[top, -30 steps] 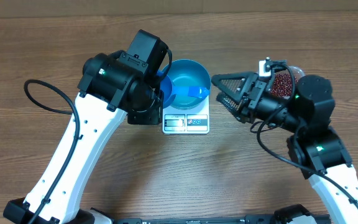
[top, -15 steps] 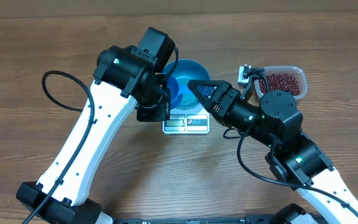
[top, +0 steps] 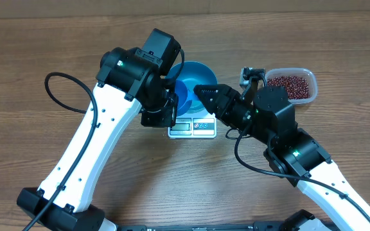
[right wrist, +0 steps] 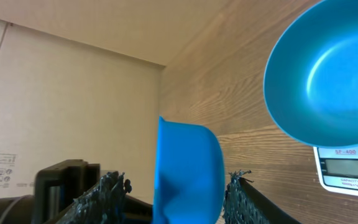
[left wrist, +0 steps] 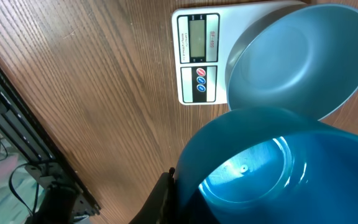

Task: Scoop item into bowl and weigh 150g on scale
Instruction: 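Reach the right gripper to the scoop handle above the bowl, then grasp the scoop handle with the right gripper, release left gripper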

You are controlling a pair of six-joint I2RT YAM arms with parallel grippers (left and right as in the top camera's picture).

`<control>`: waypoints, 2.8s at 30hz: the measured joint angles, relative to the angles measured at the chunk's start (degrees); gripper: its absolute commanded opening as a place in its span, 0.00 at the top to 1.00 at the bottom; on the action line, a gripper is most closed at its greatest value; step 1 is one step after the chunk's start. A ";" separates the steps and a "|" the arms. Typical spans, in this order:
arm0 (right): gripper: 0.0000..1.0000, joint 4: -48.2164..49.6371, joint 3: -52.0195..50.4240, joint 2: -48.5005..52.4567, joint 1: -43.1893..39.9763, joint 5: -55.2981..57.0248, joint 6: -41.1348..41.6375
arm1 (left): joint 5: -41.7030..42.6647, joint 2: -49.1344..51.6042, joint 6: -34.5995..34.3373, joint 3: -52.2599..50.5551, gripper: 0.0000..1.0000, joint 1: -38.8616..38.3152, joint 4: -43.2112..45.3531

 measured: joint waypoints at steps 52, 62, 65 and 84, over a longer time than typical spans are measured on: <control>0.87 0.98 0.00 0.00 0.00 -2.62 -2.97 | -1.90 0.00 3.32 0.00 0.96 0.00 -0.17; 0.96 0.76 0.00 0.00 0.00 -2.58 -2.93 | -1.90 0.00 3.50 0.00 0.96 0.00 -0.20; 0.96 0.76 0.00 0.00 0.00 -2.60 -2.91 | -1.90 0.00 3.52 0.00 0.96 0.00 -0.20; 0.96 -2.36 0.00 0.02 0.00 -2.19 -3.85 | -1.73 0.00 5.53 0.00 0.00 0.00 1.09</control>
